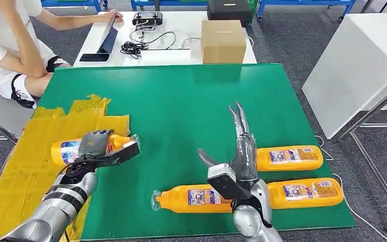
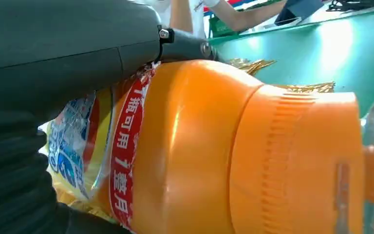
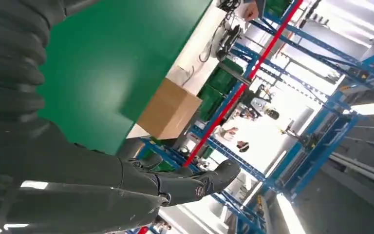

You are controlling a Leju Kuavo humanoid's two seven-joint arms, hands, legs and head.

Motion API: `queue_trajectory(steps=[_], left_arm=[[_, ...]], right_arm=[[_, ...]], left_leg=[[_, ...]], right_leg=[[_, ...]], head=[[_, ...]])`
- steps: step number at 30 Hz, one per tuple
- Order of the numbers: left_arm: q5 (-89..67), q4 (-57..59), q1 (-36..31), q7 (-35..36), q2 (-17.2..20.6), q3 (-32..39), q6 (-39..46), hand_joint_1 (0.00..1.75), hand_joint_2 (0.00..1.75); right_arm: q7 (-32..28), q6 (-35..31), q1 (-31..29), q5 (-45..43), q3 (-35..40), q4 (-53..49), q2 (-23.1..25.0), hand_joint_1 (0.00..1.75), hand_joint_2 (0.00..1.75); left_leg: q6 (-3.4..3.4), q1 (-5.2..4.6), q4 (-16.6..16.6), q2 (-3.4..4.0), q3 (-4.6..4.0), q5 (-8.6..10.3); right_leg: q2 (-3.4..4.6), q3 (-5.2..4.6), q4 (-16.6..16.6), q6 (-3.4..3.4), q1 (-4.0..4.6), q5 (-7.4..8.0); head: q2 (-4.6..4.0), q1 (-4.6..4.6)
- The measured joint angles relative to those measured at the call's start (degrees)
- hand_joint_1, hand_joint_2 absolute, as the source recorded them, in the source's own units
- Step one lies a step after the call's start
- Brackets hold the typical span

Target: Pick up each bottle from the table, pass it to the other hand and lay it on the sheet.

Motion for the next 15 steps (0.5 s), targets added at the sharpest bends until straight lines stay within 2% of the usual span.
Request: queue_trajectory(steps=[9,15], left_arm=[[1.8,-1.6,2.3,-0.7,-0.5,1.9,6.5,0.00,1.75],[9.1,-10.3,8.7,-9.0,-1.3,3.8,13.4,0.00,1.75]], right_arm=[[0.4,0.2,0.0,0.5,0.3,1.0,0.0,0.00,1.75],[1.9,3.7,0.1,7.1,2.4,1.4,-1.0,0.00,1.75]], left_leg=[[0.02,0.00,0.0,0.03,-0.01,0.04],[0.03,0.00,0.0,0.07,-0.32,0.04]], right_leg=[[0.02,-0.01,0.0,0.00,0.00,0.00],[0.05,-0.38,0.0,0.00,0.00,0.00]], head=[[0.00,0.00],[0.00,-0.02]])
